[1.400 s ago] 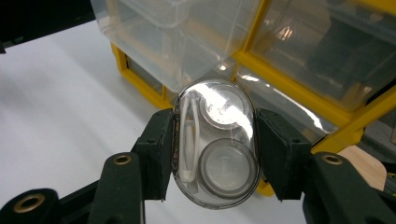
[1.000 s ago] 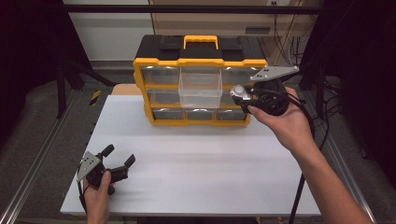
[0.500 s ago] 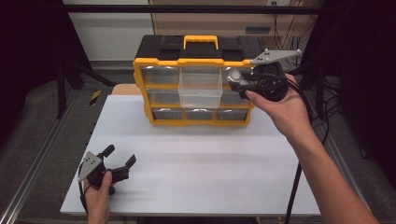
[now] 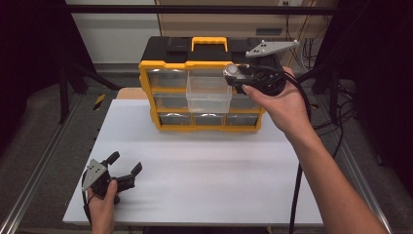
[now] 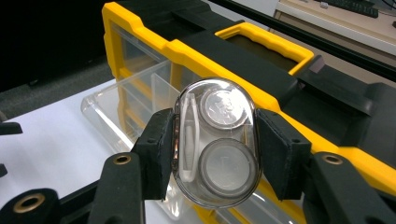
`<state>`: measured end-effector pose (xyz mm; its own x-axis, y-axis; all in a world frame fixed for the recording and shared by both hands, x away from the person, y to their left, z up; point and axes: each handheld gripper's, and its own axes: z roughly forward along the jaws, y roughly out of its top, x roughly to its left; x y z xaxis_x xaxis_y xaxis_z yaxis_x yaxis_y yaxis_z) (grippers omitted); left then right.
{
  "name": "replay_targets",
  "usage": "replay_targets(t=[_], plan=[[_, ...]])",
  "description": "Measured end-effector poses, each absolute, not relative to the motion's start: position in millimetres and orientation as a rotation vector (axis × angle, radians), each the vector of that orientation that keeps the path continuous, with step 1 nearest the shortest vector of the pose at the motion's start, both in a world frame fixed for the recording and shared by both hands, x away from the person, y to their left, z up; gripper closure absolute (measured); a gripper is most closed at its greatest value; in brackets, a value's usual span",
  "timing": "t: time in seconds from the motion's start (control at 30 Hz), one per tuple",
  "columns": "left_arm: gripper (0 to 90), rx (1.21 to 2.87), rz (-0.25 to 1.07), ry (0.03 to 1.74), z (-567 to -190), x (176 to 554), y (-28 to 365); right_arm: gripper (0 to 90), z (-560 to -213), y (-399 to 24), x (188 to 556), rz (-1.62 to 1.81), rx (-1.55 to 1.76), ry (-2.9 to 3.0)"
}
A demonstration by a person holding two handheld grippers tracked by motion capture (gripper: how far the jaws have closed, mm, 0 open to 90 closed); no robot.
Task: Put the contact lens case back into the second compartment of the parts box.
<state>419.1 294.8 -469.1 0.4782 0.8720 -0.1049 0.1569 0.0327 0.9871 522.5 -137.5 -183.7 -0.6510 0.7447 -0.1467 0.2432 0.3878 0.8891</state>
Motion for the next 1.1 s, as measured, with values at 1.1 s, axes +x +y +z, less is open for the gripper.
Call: replay_targets(t=[1.1], plan=[[0.9,1.47,0.71,0.952,-469.3,419.4,293.3,49.2,-190.3,-105.4,547.6,1.261,0.847,2.112]])
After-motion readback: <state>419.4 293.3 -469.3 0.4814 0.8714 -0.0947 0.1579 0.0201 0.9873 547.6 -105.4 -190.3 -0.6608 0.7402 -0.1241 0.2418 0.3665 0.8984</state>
